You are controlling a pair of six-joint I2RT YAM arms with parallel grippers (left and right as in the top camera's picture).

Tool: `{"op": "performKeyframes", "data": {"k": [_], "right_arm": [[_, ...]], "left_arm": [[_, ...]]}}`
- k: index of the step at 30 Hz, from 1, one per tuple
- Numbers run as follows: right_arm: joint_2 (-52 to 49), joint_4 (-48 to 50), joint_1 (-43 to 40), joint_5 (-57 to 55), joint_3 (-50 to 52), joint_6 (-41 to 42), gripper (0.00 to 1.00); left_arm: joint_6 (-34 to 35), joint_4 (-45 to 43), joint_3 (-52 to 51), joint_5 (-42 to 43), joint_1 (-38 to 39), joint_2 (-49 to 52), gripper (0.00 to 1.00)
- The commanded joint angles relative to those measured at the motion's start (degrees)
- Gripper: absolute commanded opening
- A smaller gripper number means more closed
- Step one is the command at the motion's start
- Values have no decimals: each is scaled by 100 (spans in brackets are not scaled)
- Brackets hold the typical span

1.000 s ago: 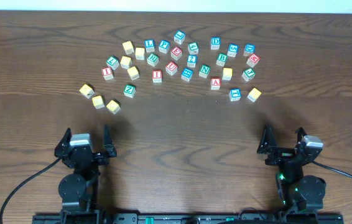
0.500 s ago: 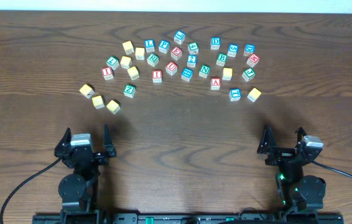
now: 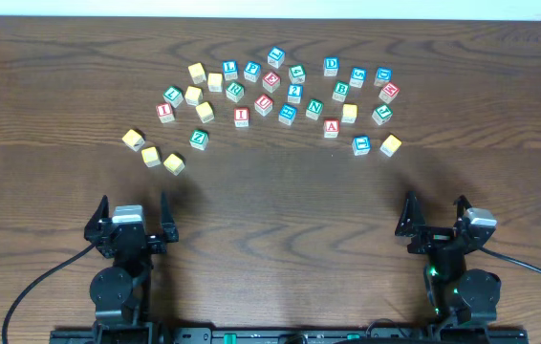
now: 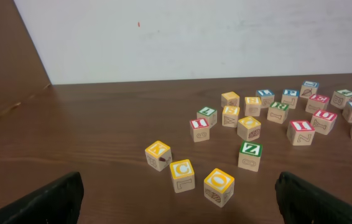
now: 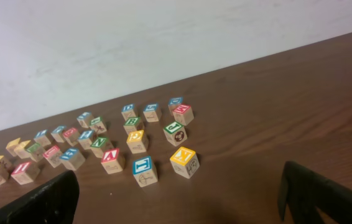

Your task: Spell out AI2

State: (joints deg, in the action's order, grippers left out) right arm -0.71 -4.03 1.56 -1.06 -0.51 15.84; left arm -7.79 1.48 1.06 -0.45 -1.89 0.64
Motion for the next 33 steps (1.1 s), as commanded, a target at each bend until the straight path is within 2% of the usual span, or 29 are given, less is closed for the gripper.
{"op": "performKeyframes", "data": {"k": [1,9,14,20,27,33], "right_arm": [[39,-4,-76,-31,22,-70,99],[39,-9,-76,28,22,-66,99],[39,0,-76,446,22,103,99],[37,125,-76,776,-24,275,99],[-72,87,-76,1095,-424,168,99],[-531,-713,-79,1091,-1486,111,99]], "left_arm": [[-98,240,-83,-280,-42,7,98],[-13,232,-83,-186,-39,7,98],[1088,210,-63,-52,-39,7,97],[1333,214,374,308,-39,280,97],[1351,236,1556,769,-39,1539,98],[1349,898,3191,1327,-39,3115,98]]}}
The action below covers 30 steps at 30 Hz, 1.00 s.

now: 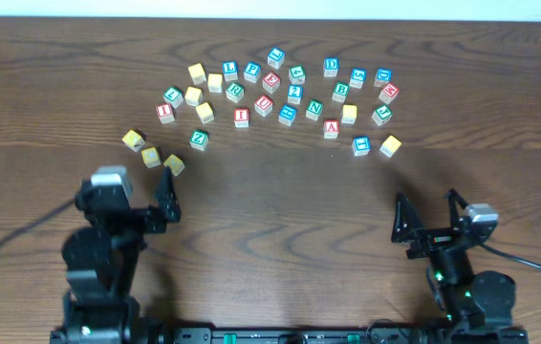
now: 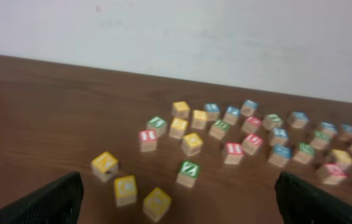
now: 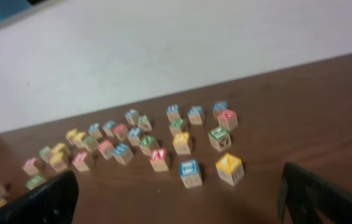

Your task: Spell out AI2

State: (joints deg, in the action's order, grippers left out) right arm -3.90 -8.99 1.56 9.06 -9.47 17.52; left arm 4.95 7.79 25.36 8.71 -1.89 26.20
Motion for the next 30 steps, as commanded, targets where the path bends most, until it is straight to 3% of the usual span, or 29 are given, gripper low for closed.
{"op": "performKeyframes", "data": {"k": [1,13,19,25,30], "right_arm": [[-317,-348,-79,79,-782,-96,99],[-2496,-2267,-76,267,-3654,-542,99],[-3818,-3178,-76,511,-5040,-837,99],[-5499,-3991,-76,798,-6465,-1187,99],[-7705,-4806,-61,1482,-8244,-1209,99]], "left_arm": [[74,448,1027,442,-39,765,97],[-44,3016,4304,549,-39,3086,98],[-208,3899,5460,588,-39,4070,98],[-302,4524,6345,586,-39,4942,97],[-525,4629,6664,581,-42,5475,98]]}}
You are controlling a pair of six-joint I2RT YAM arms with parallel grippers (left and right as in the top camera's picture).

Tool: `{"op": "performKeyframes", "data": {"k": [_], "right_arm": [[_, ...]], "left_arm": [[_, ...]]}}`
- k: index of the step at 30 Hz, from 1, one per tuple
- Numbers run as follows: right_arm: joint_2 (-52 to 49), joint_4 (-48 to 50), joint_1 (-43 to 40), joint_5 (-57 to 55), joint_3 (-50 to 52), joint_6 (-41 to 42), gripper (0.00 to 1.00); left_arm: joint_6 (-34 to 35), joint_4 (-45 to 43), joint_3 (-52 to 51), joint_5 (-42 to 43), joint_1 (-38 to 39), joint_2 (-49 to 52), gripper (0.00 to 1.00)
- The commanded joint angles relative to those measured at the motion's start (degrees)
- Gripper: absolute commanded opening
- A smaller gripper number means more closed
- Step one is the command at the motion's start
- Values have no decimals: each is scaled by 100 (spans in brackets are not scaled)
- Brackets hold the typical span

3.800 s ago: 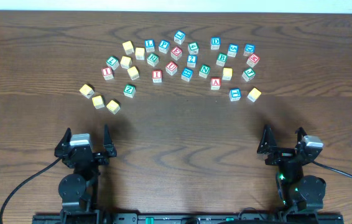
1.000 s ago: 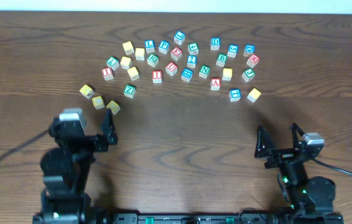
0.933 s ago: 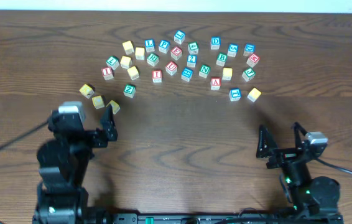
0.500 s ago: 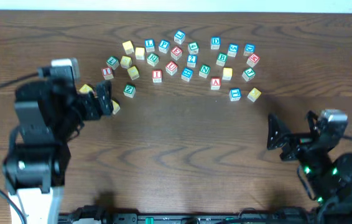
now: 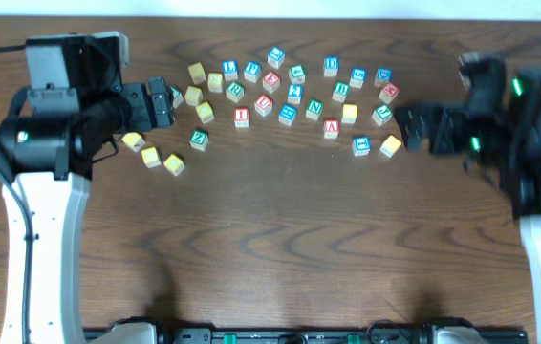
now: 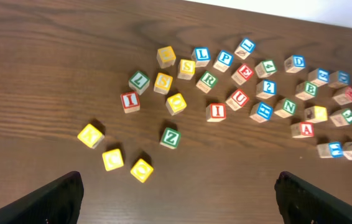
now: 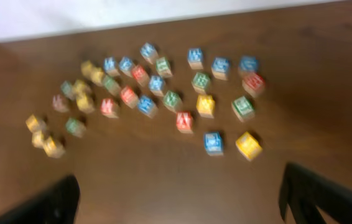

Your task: Spell out AI2

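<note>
Wooden letter blocks lie scattered across the far half of the brown table. Among them are a red A block [image 5: 331, 127] [image 6: 303, 129], a red I block [image 5: 241, 117] [image 6: 216, 112] and a blue 2 block [image 5: 294, 94] [image 6: 265, 88]. My left gripper [image 5: 161, 105] [image 6: 177, 198] is raised over the cluster's left end, open and empty. At the cluster's right end my right gripper [image 5: 423, 129] [image 7: 177, 199] is also raised, open and empty. The right wrist view is blurred.
A second red I block [image 6: 129, 101] sits at the left of the cluster. Three yellow blocks [image 5: 151, 153] lie apart at the lower left, with a green Z block [image 5: 199, 138] beside them. A blue block [image 5: 361, 145] and a yellow block [image 5: 391, 145] mark the lower right.
Both arms have gone from low near the table's front to high beside the block cluster. Both wrist cameras now look down on the blocks. No block has moved.
Both grippers first rested open at the front edge, facing the blocks. Then both were lifted a little, with the left one turned left. Now they hang open at the two ends of the cluster, and the blocks are untouched.
</note>
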State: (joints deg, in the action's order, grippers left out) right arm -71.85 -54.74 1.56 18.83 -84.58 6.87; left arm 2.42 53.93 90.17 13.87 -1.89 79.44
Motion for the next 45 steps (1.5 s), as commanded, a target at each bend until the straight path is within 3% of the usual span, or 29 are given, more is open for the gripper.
{"op": "performKeyframes", "data": {"k": [1,7,14,18,20,23,29,36,45], "right_arm": [[-1204,-328,-37,540,-951,-144,99],[-2977,-551,435,507,-1965,-321,99],[-4148,28,1045,-442,-2052,-481,99],[-4649,350,1261,28,-2052,-420,98],[-4850,352,1327,35,-2052,-415,82],[-5086,293,1405,-192,-2052,-177,66],[-5215,109,1585,-1641,-2011,916,51],[-5364,267,1679,-1742,-1963,1029,44],[-5617,389,1799,-1742,-1961,1027,42]], "left_arm": [[-286,-13,184,61,-42,177,98],[-282,-131,184,46,-42,201,98],[-280,-44,184,48,-39,201,98],[-282,-44,184,48,-42,201,98],[-282,-42,179,48,-42,203,98],[-280,-42,177,46,-42,205,98],[-280,-63,177,48,-42,212,98],[-280,-92,177,48,-39,219,98],[-278,-107,177,48,-39,221,98]]}}
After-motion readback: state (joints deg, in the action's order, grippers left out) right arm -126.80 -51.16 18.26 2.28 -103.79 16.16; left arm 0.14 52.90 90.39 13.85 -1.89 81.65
